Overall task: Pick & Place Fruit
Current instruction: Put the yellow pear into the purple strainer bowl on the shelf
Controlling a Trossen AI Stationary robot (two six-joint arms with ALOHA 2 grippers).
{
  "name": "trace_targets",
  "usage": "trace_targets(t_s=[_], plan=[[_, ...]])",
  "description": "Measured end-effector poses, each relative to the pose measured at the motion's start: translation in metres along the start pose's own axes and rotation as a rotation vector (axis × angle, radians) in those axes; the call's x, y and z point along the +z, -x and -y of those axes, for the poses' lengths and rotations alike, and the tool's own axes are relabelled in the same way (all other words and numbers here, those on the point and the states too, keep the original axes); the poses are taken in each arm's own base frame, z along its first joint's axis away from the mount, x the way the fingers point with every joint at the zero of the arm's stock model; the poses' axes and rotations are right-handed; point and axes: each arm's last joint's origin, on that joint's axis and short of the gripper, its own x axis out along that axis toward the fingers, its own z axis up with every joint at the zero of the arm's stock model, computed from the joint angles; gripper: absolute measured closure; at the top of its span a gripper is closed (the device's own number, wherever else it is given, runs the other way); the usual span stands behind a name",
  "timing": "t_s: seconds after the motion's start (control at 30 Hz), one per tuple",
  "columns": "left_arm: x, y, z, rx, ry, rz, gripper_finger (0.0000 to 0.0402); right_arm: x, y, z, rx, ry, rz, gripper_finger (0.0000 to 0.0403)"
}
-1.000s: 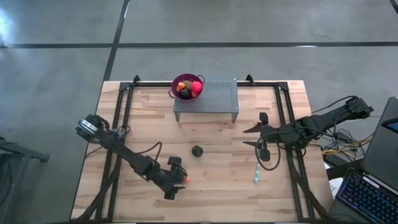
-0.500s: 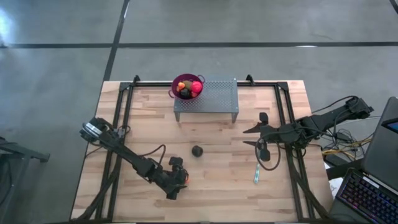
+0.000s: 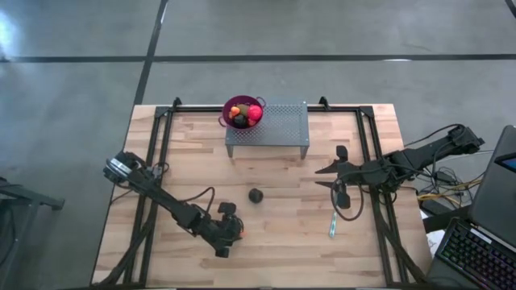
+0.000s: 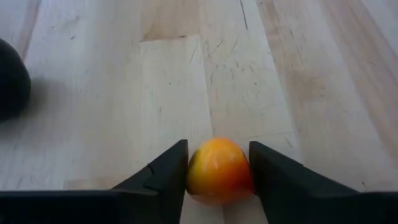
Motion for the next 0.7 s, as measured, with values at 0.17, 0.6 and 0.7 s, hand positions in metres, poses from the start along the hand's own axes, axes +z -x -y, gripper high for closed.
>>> trace_targets(t_s=[0.17,0.6,0.7], plan=[[0.0,0.0004,-0.0001,0.0,0.013,-0.003,0.0244,0.0,0.0,0.0,0.0,0.0,0.0,0.0277],[0.0002,0.0007,-0.0002,0.0,0.015,-0.002,0.0245,0.0,0.0,0.0,0.0,0.0,0.0,0.0315],[0.0013,0.002,-0.0003,-0.002,0.017,0.002,0.0244,0.0,0.0,0.0,0.0,0.0,0.0,0.0325]])
